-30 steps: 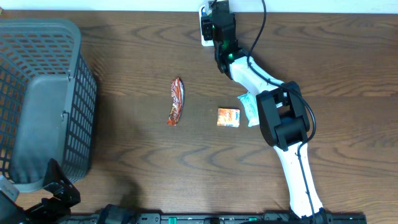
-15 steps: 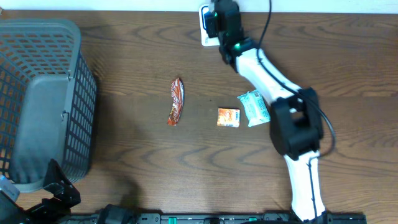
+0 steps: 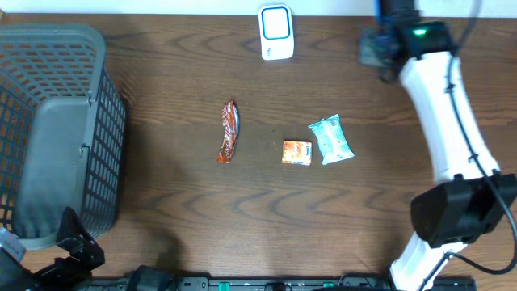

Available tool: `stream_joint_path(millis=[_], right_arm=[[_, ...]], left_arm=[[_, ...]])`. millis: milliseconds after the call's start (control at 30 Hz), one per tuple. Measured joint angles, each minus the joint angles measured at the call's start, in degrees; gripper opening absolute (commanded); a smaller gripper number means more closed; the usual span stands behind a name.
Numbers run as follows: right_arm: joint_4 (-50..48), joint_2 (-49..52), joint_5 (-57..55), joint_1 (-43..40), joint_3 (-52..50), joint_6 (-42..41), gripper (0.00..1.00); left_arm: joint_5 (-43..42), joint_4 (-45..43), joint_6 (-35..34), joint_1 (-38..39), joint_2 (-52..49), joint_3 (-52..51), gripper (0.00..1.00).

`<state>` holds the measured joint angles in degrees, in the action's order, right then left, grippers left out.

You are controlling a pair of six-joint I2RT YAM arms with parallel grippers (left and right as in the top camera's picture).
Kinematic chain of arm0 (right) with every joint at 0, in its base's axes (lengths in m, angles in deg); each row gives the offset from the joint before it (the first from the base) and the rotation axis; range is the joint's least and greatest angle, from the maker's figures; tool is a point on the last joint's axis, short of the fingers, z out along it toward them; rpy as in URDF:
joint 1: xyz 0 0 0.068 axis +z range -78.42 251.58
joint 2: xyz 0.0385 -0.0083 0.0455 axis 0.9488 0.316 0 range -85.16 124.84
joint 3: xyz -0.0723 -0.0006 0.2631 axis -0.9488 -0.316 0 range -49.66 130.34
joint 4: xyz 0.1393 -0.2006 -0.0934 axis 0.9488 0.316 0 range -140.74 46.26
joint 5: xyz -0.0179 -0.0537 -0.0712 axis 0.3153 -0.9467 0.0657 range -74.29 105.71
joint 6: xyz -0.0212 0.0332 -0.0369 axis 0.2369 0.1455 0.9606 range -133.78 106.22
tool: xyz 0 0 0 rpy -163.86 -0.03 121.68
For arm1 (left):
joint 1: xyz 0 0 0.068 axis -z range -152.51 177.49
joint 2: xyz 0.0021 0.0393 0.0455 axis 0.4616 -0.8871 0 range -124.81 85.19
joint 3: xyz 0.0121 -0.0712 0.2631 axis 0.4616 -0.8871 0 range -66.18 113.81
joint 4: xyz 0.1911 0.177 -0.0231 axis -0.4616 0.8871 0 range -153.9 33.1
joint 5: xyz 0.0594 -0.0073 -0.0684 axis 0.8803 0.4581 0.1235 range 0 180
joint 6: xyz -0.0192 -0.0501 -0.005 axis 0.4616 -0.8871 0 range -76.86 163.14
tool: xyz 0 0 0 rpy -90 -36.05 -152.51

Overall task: Scan the item barcode
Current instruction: 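Carry the bottle to the right edge and set it down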

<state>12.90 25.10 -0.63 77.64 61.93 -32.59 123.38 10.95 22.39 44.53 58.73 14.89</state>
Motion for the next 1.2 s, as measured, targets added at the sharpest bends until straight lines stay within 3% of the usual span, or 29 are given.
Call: stream_joint_path(millis=[133,400,1067,1200], right_arm=[[7.1,0.0,0.1,-8.2,-1.2,-4.3,0.17],[8.2,0.0,2.4,-22.1,-7.4,-8.7,0.19],[-13.6,0.2,11.1,-49.8,-27.7,-10.6,0.22],[-14.9,1.6,13.4,-53.2,-28.4,-10.7,0.33]], left_arm=[[0.0,0.0,0.0,0.0,0.0,0.0,0.98],[0.0,0.0,0.0,0.0,0.0,0.0,0.98],[0.0,0.0,0.0,0.0,0.0,0.0,0.98],[0.0,0.0,0.0,0.0,0.0,0.0,0.98]])
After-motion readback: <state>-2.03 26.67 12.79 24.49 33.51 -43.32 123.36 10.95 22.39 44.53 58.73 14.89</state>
